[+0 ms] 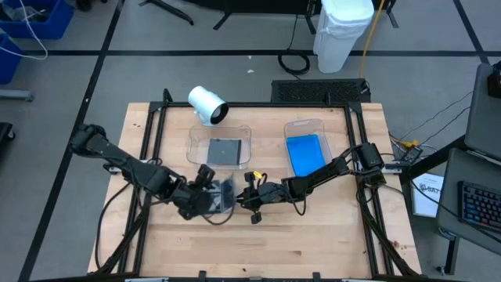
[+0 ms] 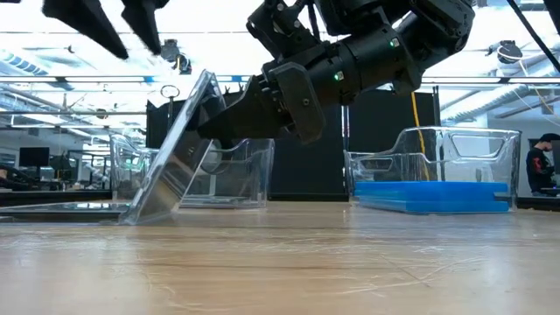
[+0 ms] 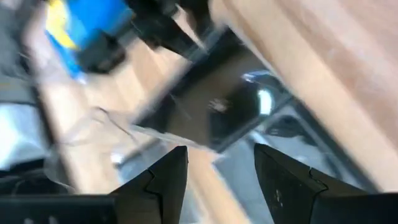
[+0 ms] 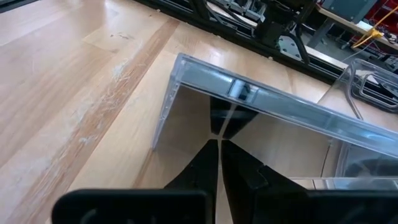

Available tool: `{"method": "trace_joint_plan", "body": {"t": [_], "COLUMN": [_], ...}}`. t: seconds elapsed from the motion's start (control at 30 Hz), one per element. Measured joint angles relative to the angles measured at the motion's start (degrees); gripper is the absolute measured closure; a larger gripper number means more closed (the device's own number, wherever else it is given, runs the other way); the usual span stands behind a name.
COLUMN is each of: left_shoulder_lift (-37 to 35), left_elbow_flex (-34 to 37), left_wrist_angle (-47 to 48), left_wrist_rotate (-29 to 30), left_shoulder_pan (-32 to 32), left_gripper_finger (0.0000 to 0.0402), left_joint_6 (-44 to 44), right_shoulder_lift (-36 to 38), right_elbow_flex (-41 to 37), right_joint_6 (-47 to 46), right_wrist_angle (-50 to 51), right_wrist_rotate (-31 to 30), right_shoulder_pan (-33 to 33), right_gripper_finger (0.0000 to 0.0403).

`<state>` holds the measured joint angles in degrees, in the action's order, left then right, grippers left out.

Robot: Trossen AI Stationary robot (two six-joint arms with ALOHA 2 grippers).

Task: Pick & place jewel cases by type
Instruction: Put the bottom black cd case into the left transparent bin

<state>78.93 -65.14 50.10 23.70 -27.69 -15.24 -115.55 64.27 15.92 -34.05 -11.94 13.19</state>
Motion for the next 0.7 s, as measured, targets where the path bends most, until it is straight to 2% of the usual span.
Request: {"method": "trace_joint_plan", "body": {"t": [0.13,0.27,0.33,0.53,0.7], "left_shoulder_lift": [1.17,3.9,5.35,7.58,7.49], "left_elbow_flex": [-0.83,-0.86,-0.86,-1.18,-6.87], "left_wrist_angle": [-1.11,-2.19,-2.55,-3.38,-1.67], "left_wrist_rotate": [6.34,8.72,8.82,5.4,2.18], "left_shoulder_pan": [0.03,1.05,1.86,4.52,6.45], "left_gripper_finger": [0.0211,0.0211,0.0211,0.0211,0.0211], "left_joint_6": [-6.61,-15.66,-19.6,-22.95,-25.09], "right_shoulder_lift": [0.0,0.0,0.0,0.0,0.0], "right_elbow_flex": [0.0,0.0,0.0,0.0,0.0], "right_joint_6": [0.19,0.22,0.22,0.21,-0.09], "right_wrist_angle": [-0.18,-0.3,-0.24,0.03,0.01], "right_wrist_rotate": [0.02,0.02,0.02,0.02,0.02], "right_shoulder_pan": [-0.04,-0.09,-0.11,-0.13,-0.22], "right_gripper_finger": [0.0387,0.0387,0.0387,0.0387,0.0387]}}
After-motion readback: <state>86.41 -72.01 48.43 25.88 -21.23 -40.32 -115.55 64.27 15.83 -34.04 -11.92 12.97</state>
